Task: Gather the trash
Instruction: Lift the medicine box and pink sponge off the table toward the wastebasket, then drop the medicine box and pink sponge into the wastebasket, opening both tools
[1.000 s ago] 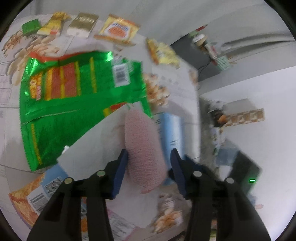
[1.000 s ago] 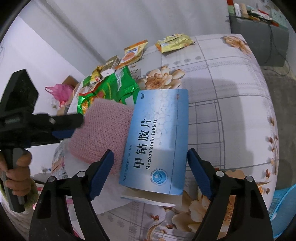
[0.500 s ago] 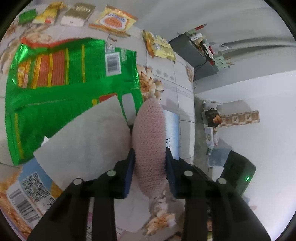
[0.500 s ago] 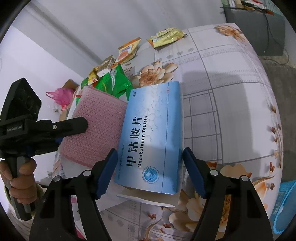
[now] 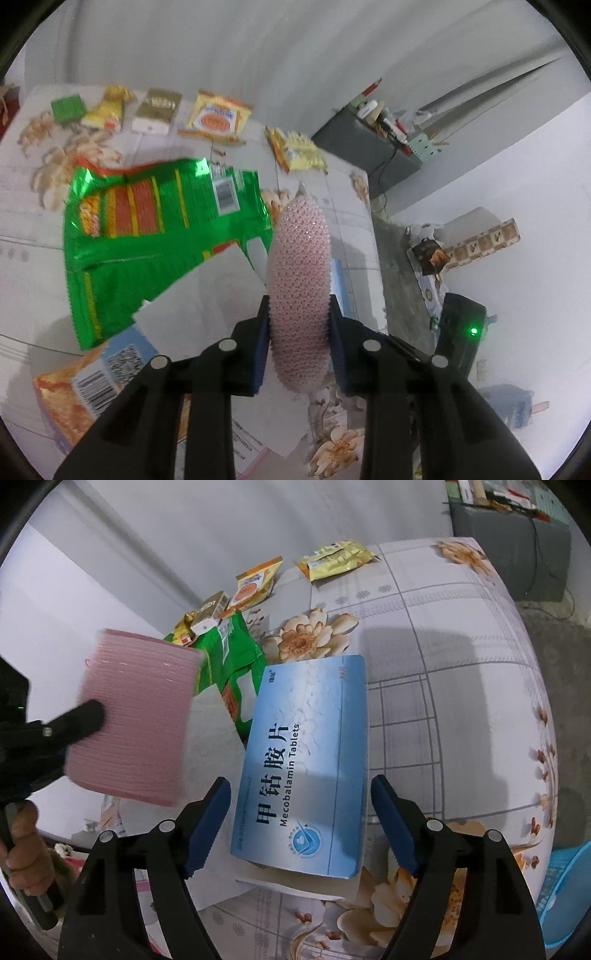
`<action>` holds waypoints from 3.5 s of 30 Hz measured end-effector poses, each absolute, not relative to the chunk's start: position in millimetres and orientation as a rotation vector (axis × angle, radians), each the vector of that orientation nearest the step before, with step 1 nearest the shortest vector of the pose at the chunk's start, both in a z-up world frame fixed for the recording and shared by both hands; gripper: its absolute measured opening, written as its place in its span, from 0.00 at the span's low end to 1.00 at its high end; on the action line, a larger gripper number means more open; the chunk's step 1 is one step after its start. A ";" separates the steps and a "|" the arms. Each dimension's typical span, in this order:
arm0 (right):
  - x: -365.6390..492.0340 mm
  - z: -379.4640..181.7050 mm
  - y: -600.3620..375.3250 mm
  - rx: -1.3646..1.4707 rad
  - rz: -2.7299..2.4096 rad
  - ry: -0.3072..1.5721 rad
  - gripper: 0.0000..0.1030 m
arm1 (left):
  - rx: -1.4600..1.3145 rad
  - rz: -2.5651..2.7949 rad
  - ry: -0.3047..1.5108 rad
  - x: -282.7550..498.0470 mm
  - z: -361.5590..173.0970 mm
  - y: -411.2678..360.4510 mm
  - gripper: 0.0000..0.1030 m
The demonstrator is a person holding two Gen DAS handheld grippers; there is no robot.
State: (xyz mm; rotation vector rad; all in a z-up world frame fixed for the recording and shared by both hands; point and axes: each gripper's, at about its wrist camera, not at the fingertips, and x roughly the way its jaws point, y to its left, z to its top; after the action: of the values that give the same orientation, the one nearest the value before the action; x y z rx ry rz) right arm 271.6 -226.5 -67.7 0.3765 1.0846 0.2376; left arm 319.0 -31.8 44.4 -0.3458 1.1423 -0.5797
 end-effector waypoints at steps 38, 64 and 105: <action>191.9 -14.6 -282.2 0.475 0.146 0.941 0.66 | -0.320 -0.691 1.006 222.9 92.4 -44.7 0.27; -77.7 -72.0 -533.5 0.969 -0.407 0.739 0.66 | 0.111 -1.132 1.320 93.0 15.7 -375.8 0.27; 10.8 -24.9 -463.3 0.730 -0.166 0.751 0.76 | 0.133 -0.825 0.824 95.9 59.0 -206.3 0.81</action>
State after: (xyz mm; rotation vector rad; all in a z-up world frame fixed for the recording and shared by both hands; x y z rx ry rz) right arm 10.8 -463.3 -24.9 0.7303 0.7509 -0.1665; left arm 95.9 -206.3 59.0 0.1329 0.8238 -0.8255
